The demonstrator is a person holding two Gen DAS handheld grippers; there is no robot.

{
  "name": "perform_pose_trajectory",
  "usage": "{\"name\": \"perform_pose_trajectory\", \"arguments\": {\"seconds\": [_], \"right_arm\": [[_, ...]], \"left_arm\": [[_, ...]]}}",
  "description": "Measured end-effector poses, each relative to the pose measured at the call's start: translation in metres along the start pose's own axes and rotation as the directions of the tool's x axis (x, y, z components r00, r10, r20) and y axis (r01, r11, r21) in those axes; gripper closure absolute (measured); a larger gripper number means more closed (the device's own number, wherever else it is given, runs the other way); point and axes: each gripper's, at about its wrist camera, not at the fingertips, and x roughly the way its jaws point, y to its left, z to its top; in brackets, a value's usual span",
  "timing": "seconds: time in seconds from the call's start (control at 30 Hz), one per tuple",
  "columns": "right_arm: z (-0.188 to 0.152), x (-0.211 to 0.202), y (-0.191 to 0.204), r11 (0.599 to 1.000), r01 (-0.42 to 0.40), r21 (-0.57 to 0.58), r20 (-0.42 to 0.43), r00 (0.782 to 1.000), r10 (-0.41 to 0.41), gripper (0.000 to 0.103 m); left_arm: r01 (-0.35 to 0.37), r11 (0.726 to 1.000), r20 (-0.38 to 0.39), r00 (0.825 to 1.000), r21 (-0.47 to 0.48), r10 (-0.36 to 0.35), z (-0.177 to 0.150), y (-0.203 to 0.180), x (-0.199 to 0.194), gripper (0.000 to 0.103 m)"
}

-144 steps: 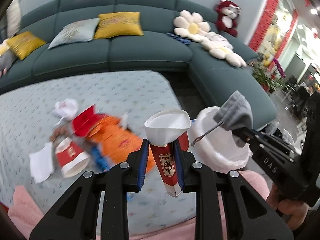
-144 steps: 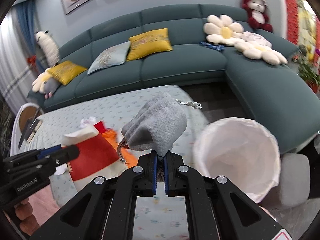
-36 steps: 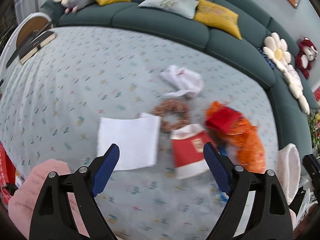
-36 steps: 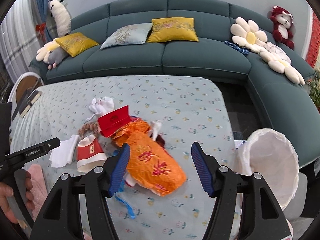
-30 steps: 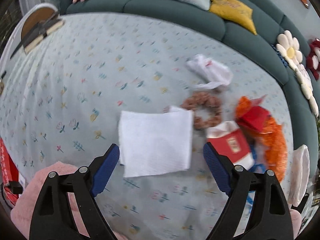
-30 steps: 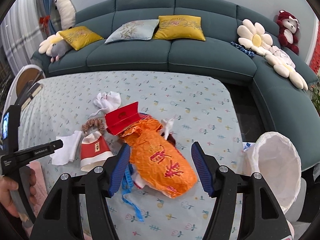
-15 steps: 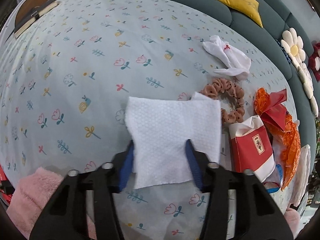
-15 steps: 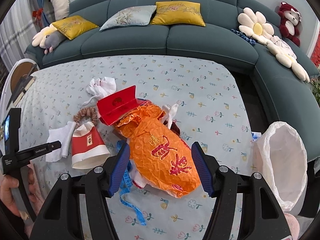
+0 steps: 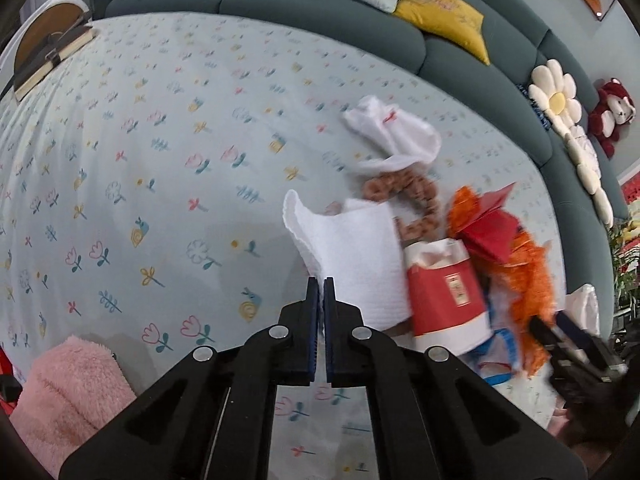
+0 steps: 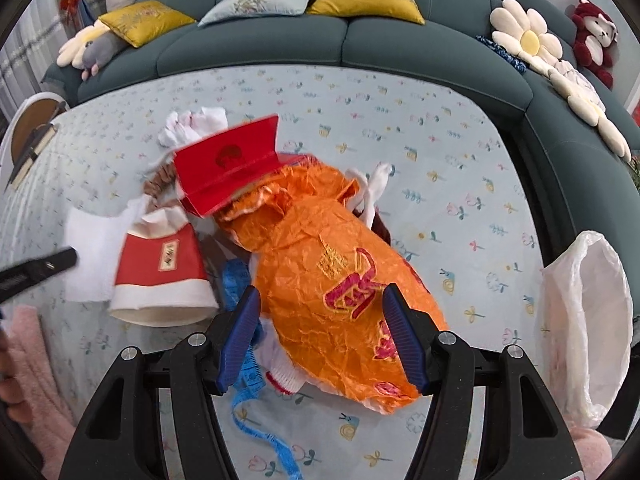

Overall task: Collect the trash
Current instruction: 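Grasp the white tissue with the left tool while the right tool grasps the orange wrapper, then carry the tissue and wrapper into the white trash bag and open both tools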

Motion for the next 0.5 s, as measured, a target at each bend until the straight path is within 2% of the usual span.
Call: {"name": "perform_pose_trajectory", "arguments": {"seconds": [0.1,0.17,0.27,0.4,0.5], "right_arm": [[-0.004,0.012,-0.001,1.0,0.009,0.0,-0.026,1.0,-0.009,0.049],[-0.006,0.016,-0.004,1.0,-0.002,0.003,-0.045,0.999,0.002,0.067],[-0.007,0.013,-0.007,0.999,-0.031,0.018,-0.043,0.999,0.031,0.083],[-0.006,-0.002,-0.01,0.999,-0.052,0.017,-0.011,0.999,0.052,0.09],[-0.003,-0.015,-0.017,0.996,-0.083,0.042,0.021,0.996,0.082,0.09]], "left_arm": [[0.018,1.0,0.029,0.999,0.014,-0.018,0.004,-0.012,-0.011,0.101],[0.019,0.999,0.039,0.999,0.026,-0.02,0.005,-0.016,-0.016,0.101],[0.024,0.999,0.04,0.999,0.023,-0.025,0.007,-0.017,-0.019,0.101],[0.018,1.0,0.034,0.999,0.021,-0.018,0.007,-0.018,-0.02,0.101],[0.014,1.0,0.031,0.999,0.014,-0.014,0.005,-0.018,-0.021,0.101]]}}
